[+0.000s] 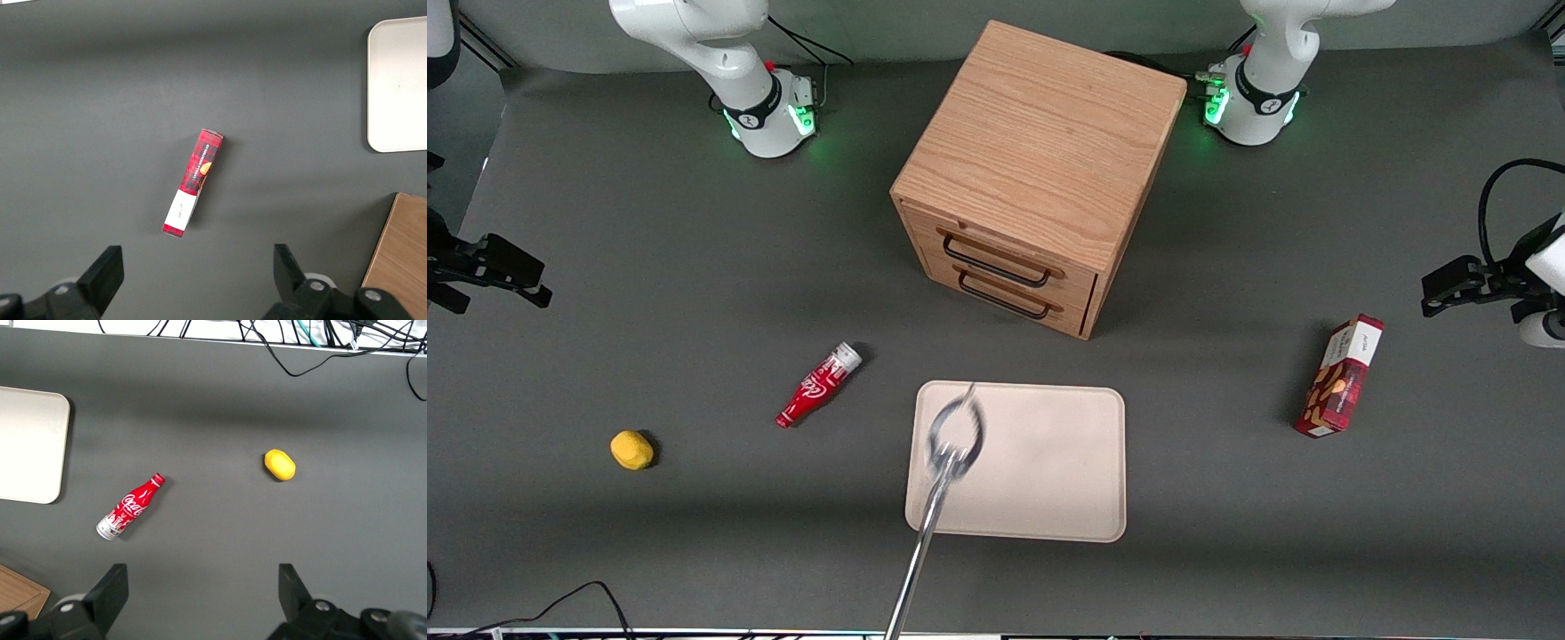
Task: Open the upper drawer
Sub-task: 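Move the right gripper toward the upper drawer's black handle, then hook the right gripper onto the upper drawer's black handle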
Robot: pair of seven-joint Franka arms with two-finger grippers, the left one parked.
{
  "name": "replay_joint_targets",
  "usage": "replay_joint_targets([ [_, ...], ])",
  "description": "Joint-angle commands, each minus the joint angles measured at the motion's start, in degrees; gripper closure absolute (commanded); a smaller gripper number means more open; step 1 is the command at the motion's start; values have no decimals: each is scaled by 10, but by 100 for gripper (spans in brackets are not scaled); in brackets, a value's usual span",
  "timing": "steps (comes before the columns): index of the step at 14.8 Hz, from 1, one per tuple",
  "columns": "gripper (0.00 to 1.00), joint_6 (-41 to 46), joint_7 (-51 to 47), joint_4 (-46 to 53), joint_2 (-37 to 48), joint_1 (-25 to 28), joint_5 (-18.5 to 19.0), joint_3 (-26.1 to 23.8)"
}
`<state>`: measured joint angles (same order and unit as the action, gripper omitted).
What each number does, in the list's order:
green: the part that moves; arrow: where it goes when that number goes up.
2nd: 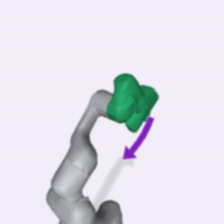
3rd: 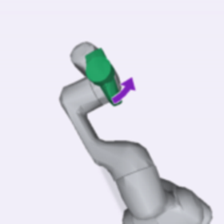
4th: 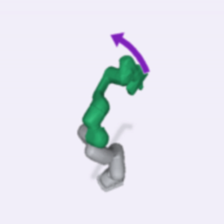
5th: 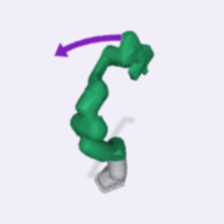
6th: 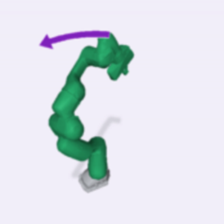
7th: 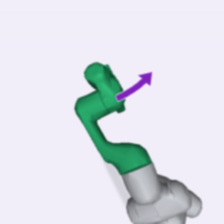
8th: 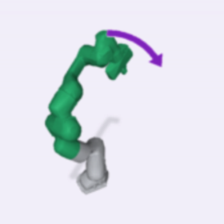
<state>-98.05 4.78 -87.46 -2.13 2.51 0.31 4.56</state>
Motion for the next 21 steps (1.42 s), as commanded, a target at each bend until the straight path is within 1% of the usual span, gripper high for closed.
replay_joint_targets([
  [1,0,8,-11,17,-11,4,-12,-2],
  [2,0,8,-10,19,-12,4,-10,-3],
  [5,0,9,-4,30,-20,11,-7,-30],
  [7,0,9,-2,30,-25,24,-7,-67],
  [9,0,8,3,31,-31,35,0,-123],
  [11,0,4,66,32,-52,35,12,-187],
  [13,0,1,98,50,-87,37,57,-243],
  [14,0,1,98,66,-110,41,67,-273],
  [15,0,1,98,74,-127,43,70,-292],
  [16,0,1,99,79,-147,57,72,-306],
  [17,0,1,105,85,-166,78,74,-308],
  [21,0,0,124,122,-233,135,67,-308],
])
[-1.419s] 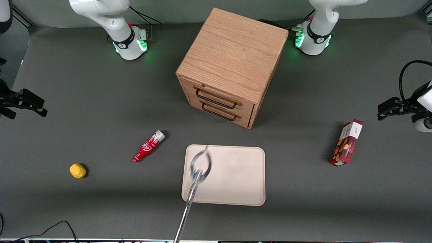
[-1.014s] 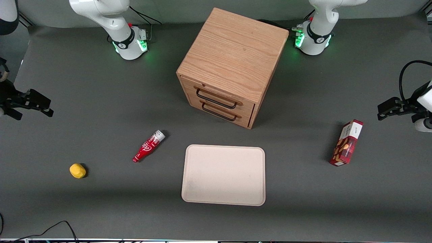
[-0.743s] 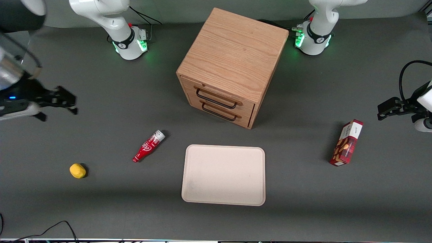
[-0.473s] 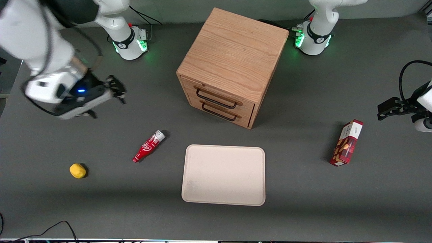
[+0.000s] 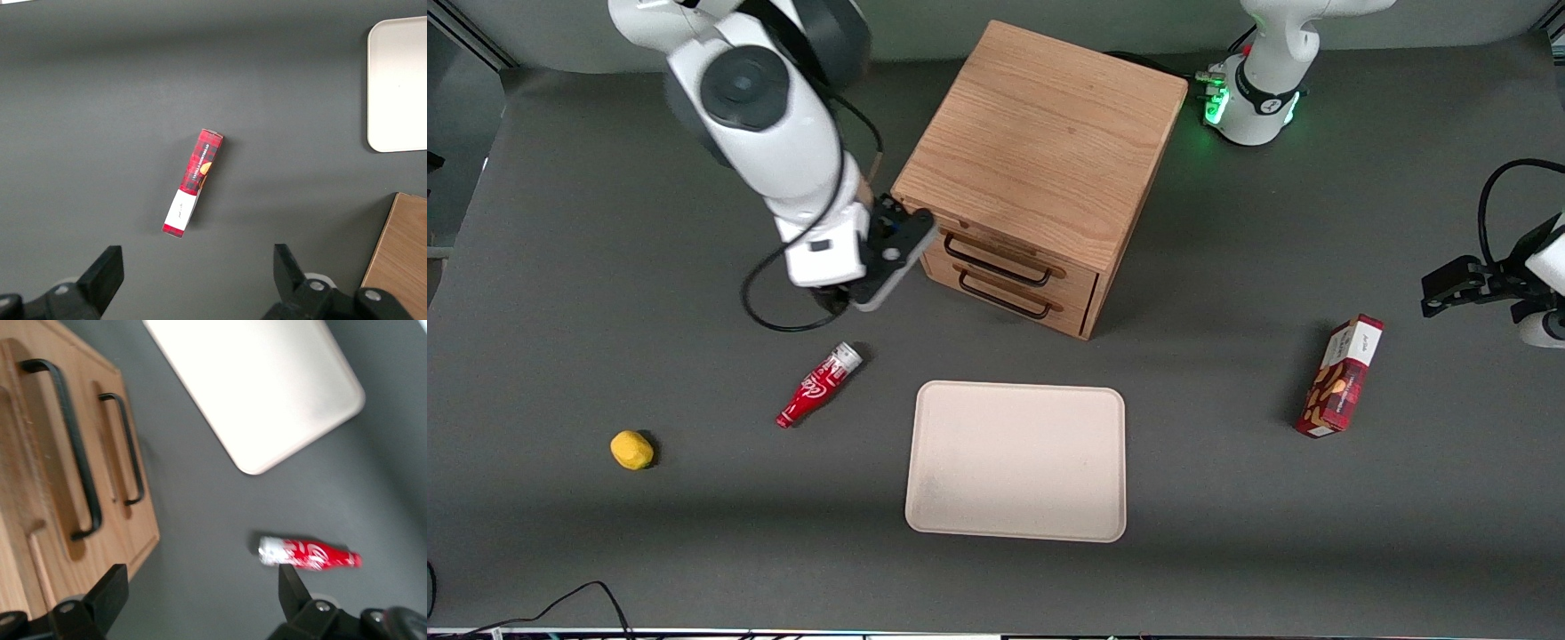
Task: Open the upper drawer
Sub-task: 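Hook the right gripper onto the upper drawer's black handle, then pull the upper drawer outward by its handle with the right gripper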
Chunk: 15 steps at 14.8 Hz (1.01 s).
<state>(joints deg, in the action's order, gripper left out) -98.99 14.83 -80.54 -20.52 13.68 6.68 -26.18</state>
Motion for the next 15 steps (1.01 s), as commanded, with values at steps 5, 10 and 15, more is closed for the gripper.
replay_joint_targets([
  [5,0,-5,23,104,-117,44,-72,-6],
  [10,0,-66,25,106,-162,64,-75,-9],
  [15,0,-80,82,104,-188,61,-75,-8],
])
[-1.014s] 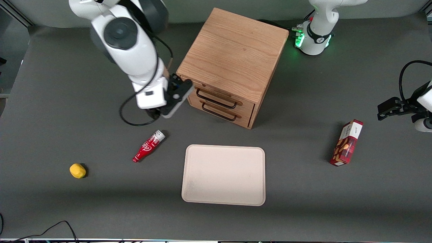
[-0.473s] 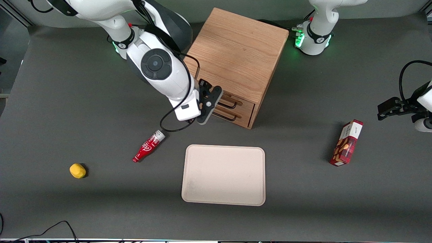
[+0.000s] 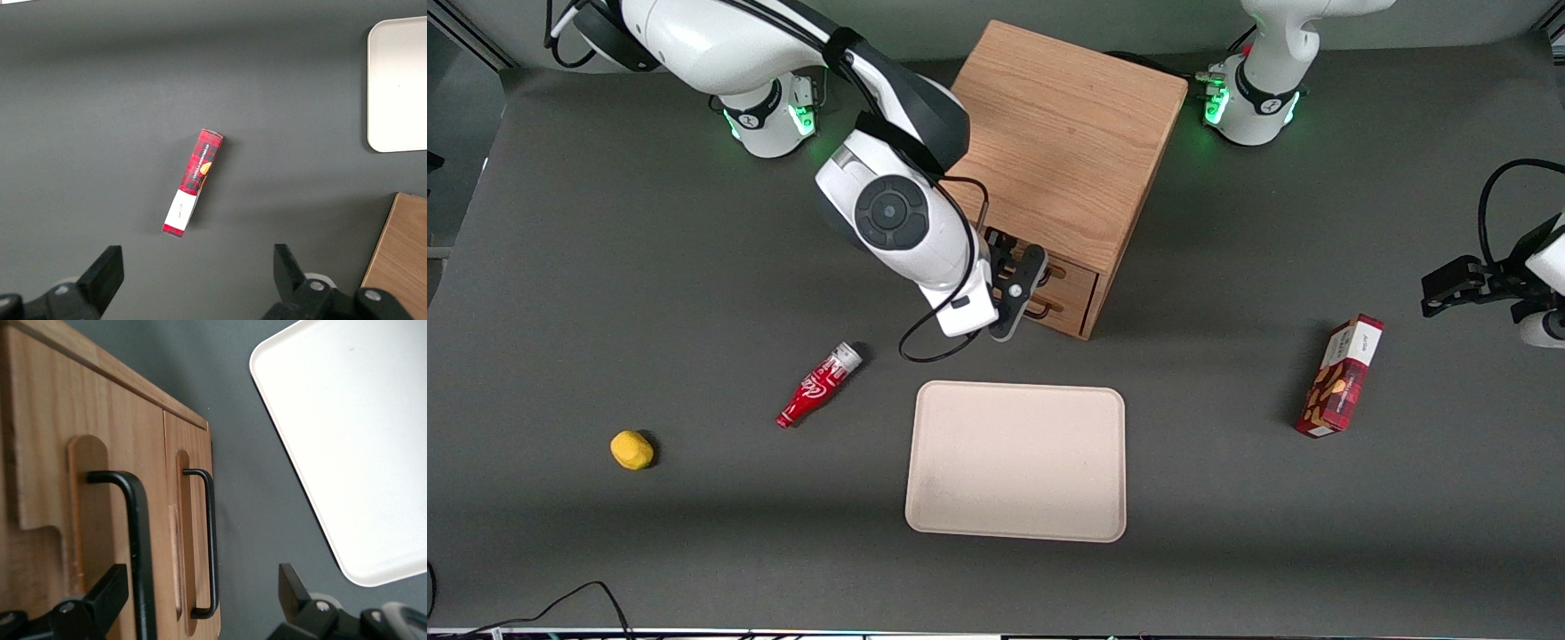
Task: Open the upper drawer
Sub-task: 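Pull the upper drawer outward by its handle with the right gripper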
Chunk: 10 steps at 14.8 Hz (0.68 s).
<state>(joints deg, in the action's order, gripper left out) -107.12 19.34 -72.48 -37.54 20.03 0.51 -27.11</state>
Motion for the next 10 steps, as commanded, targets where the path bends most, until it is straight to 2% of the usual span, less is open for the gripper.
replay_joint_targets([
  [1,0,2,46,24,-19,-3,-12,3],
  [4,0,1,76,29,-24,-6,-7,10],
  [10,0,0,127,100,-50,4,-2,68],
])
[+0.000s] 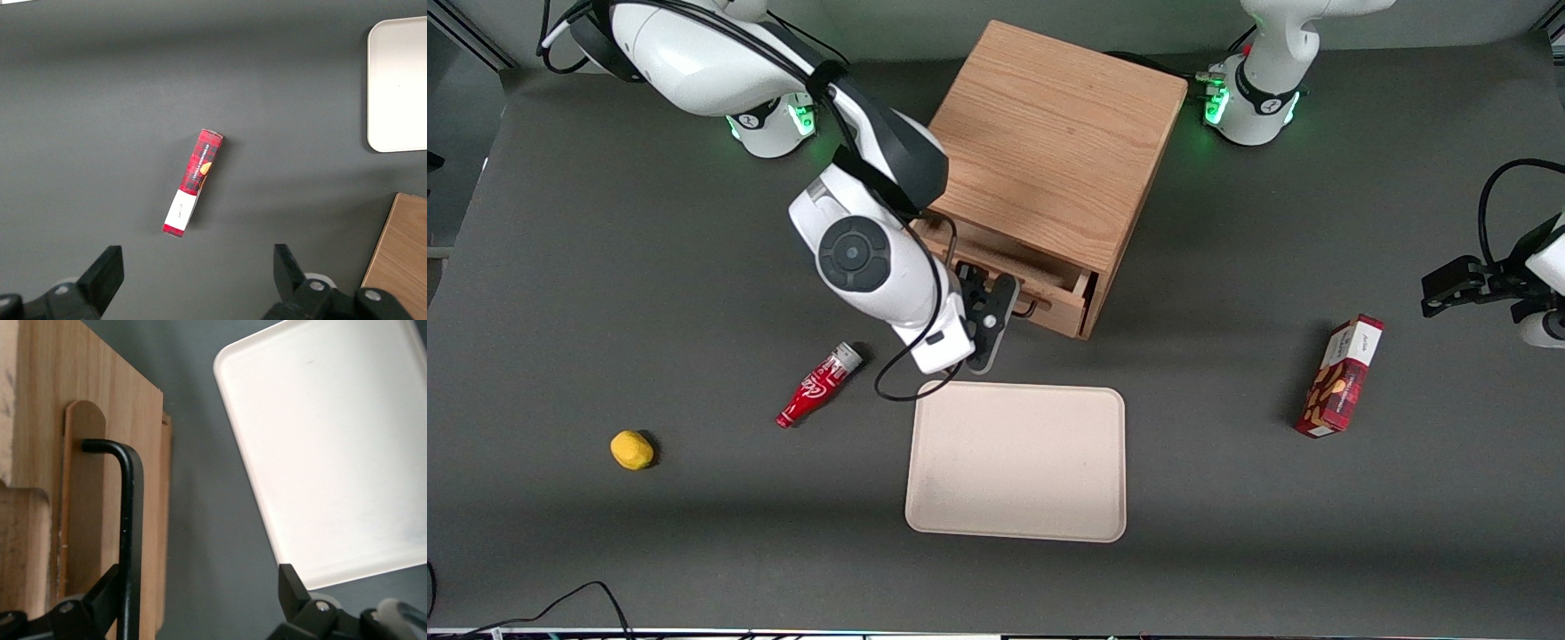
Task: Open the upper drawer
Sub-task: 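Pull the upper drawer outward by its handle with the right gripper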
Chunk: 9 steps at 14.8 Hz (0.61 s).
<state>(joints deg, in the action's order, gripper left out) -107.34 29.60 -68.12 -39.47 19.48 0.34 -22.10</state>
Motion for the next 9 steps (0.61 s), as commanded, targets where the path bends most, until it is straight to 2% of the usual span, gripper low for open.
replay_joint_targets([
  [1,0,2,32,63,-34,9,1,24],
  [9,0,-71,58,78,-46,1,1,75],
])
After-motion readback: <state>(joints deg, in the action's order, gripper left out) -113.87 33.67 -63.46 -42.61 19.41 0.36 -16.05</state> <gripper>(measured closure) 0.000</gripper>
